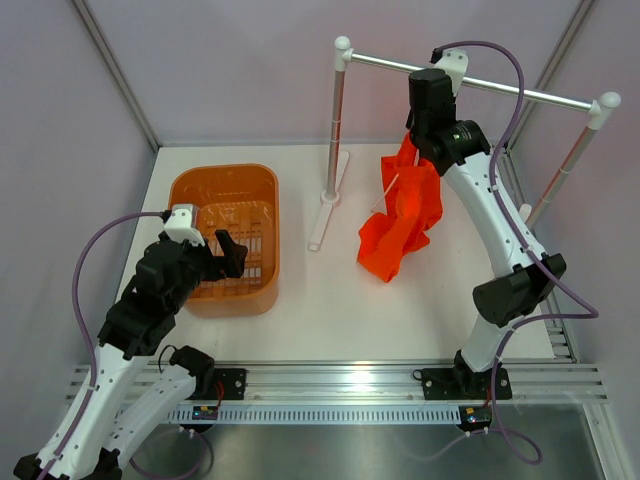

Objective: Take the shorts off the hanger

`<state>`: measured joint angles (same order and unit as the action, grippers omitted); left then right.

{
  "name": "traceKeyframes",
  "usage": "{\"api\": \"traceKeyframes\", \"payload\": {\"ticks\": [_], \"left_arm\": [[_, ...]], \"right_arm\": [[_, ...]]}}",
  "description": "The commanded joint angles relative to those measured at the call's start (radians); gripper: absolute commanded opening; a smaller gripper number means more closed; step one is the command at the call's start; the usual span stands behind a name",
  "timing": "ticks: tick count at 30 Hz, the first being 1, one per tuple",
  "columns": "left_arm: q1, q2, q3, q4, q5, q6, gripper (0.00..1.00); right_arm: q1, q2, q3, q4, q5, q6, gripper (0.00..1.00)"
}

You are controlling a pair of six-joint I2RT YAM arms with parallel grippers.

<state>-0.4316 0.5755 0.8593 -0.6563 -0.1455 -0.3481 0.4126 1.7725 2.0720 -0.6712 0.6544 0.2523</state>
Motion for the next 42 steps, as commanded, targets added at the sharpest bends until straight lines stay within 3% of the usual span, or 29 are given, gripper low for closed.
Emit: {"api": "traceKeyframes", "payload": {"ticks": [1,3,11,30,42], "left_arm": [[-0.001,-0.014,0.012,0.046,0.017,0.006,0.99],[-0.001,-0.014,0.012,0.046,0.015,0.006,0.99],[-0.001,-0.014,0.014,0.047,0.014,0.008,0.99],[-0.001,-0.017,0.012,0.047,0.015,0.008,0.99],[-0.002,0.003,0.018,0.084,0.093,0.035,0.99]], "right_arm": [[0.005,0.007,0.046,0.039,0.044,-0.030,0.06],[0.005,0.007,0.059,0.033,0.056,-0.042,0.00],[0.005,-0.044,0.079,0.027,0.045,-0.076,0.00],[0.003,-0.157,0.122,-0.090,-0.162,-0.059,0.00],[0.005,-0.324,-0.044,-0.160,-0.309,-0.012,0.00]]}}
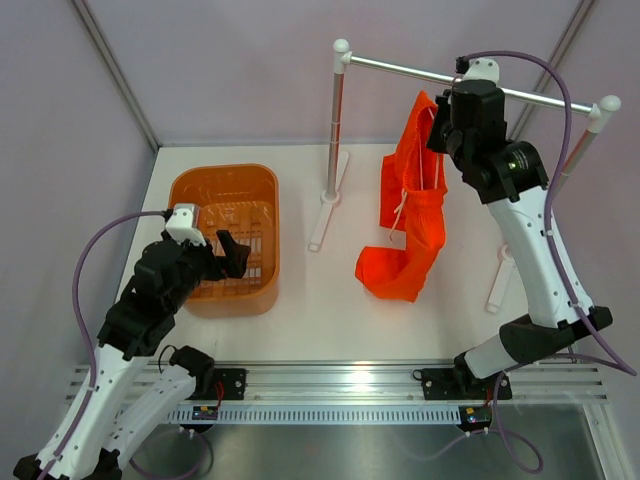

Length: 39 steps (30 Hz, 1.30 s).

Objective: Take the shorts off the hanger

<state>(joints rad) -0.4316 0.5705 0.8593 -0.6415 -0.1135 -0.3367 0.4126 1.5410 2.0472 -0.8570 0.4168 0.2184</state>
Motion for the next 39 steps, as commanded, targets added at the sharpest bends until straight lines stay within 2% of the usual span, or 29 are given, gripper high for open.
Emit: {"api": "traceKeyframes", "payload": {"ticks": [1,7,13,15,16,19,22,31,39], "left_arm": [[-0.001,0.020,0.021,0.071,0.069,0.025,0.99],[-0.002,0.081,0.076,0.100,0.150,0.008,0.99],[-0.036,0.183,0.207,0.167,0.227,-0.047,0.98],[-0.137,0.280,0.271,0.192,0.163,-0.062,0.98],[-0.175,0.281,0.297,0.195,0.163,-0.062,0.98],[-0.321,0.408,0.408,0.215,0.028,-0.055,0.98],[-0.399,0.528,0.504,0.236,-0.044,-0.058,0.98],[-0.487,0.799,0.685,0.266,-0.121,-0.081,0.96],[-0.513,0.908,0.731,0.246,-0.176,-0.087,0.91]], "right_arm": [[0.003,-0.108,-0.048,0.021,-0.082,0.029,0.00],[0.005,-0.232,-0.197,0.009,-0.165,0.055,0.00],[0.040,-0.335,-0.315,0.007,-0.234,0.081,0.00],[0.067,-0.357,-0.344,0.010,-0.228,0.090,0.00],[0.078,-0.361,-0.352,0.013,-0.225,0.093,0.00],[0.127,-0.372,-0.397,0.025,-0.220,0.113,0.00],[0.172,-0.383,-0.438,0.036,-0.196,0.136,0.00],[0.321,-0.384,-0.470,0.032,-0.089,0.185,0.00],[0.357,-0.380,-0.453,0.022,-0.059,0.194,0.00]]}}
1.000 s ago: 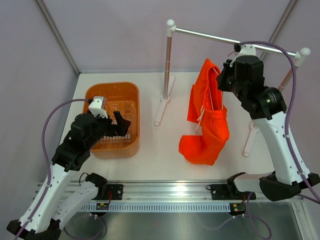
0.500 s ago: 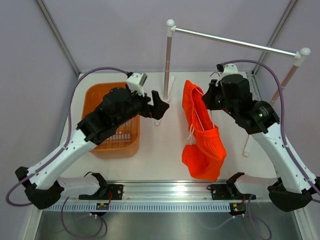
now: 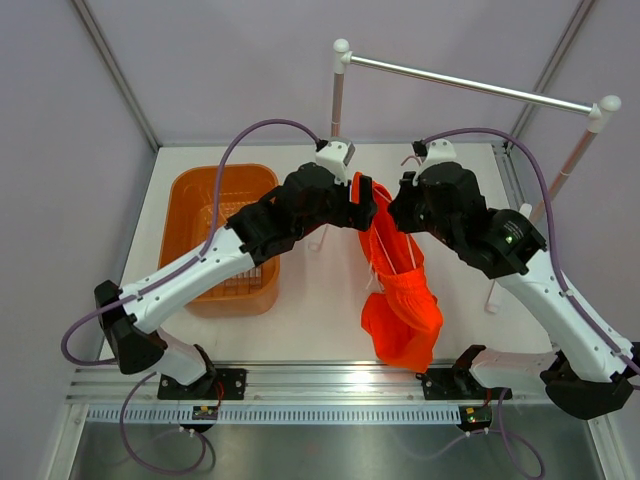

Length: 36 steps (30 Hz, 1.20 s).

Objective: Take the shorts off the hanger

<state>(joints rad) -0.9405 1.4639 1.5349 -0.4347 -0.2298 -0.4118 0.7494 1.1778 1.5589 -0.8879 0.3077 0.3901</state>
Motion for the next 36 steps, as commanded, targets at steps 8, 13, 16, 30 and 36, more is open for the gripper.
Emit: {"api": "traceKeyframes", "payload": {"ticks": [8,13,16,30,36], "left_arm": [[-0.004,0.050,0.037,0.059,-0.048,-0.015,0.85],[-0.004,0.084,0.045,0.073,-0.037,-0.013,0.80],[-0.004,0.101,0.048,0.082,-0.037,-0.021,0.79],[-0.004,0.151,0.105,0.071,-0.127,0.001,0.24],[0.020,0.168,0.162,0.028,-0.241,0.024,0.00]], "right_arm": [[0.022,-0.010,0.040,0.049,0.050,0.018,0.00],[0.025,-0.009,0.036,0.050,0.047,0.018,0.00],[0.025,-0.007,0.040,0.046,0.050,0.015,0.00],[0.031,-0.023,0.064,0.010,0.038,0.003,0.00],[0.054,-0.055,0.059,-0.014,0.022,0.001,0.00]]}}
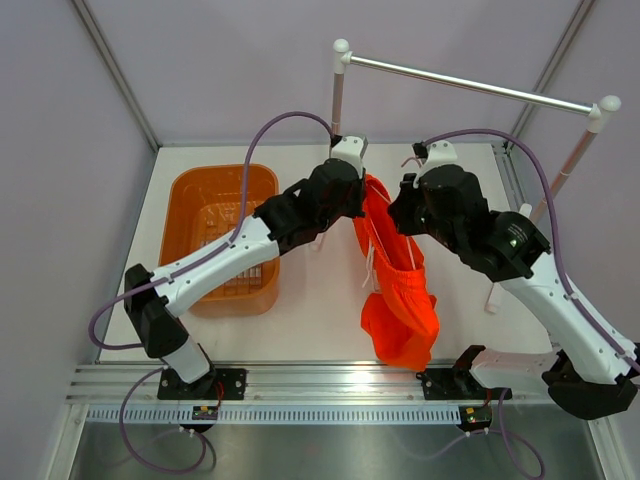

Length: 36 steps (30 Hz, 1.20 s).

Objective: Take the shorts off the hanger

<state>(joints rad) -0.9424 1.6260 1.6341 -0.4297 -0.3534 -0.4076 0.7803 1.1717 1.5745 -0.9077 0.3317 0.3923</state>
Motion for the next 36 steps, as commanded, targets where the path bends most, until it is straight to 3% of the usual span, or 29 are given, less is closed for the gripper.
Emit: {"api": "traceKeyframes", "payload": {"ticks": [1,9,17,21,28,36], "left_arm": [[0.030,0.006,0.063,0.022,-0.130,0.020,0.00],[0.132,0.028,0.093,0.009,-0.141,0.010,0.00],[0.183,0.101,0.145,0.008,-0.055,0.044,0.00],[0.175,0.059,0.080,0.063,0.023,0.030,0.00],[0.104,-0.072,-0.095,0.114,0.047,0.035,0.00],[-0.114,-0.228,-0.210,0.154,0.039,0.156,0.00]], "right_arm": [[0.028,-0.055,0.036,0.006,-0.006,0.002,0.00],[0.056,-0.121,0.015,-0.008,-0.074,0.016,0.00],[0.062,-0.161,-0.001,0.010,-0.122,0.013,0.00],[0.060,-0.167,-0.005,0.021,-0.057,0.011,0.00],[0.060,-0.113,0.030,0.059,0.116,-0.013,0.00],[0.057,0.021,0.114,0.128,0.335,-0.050,0.00]]}}
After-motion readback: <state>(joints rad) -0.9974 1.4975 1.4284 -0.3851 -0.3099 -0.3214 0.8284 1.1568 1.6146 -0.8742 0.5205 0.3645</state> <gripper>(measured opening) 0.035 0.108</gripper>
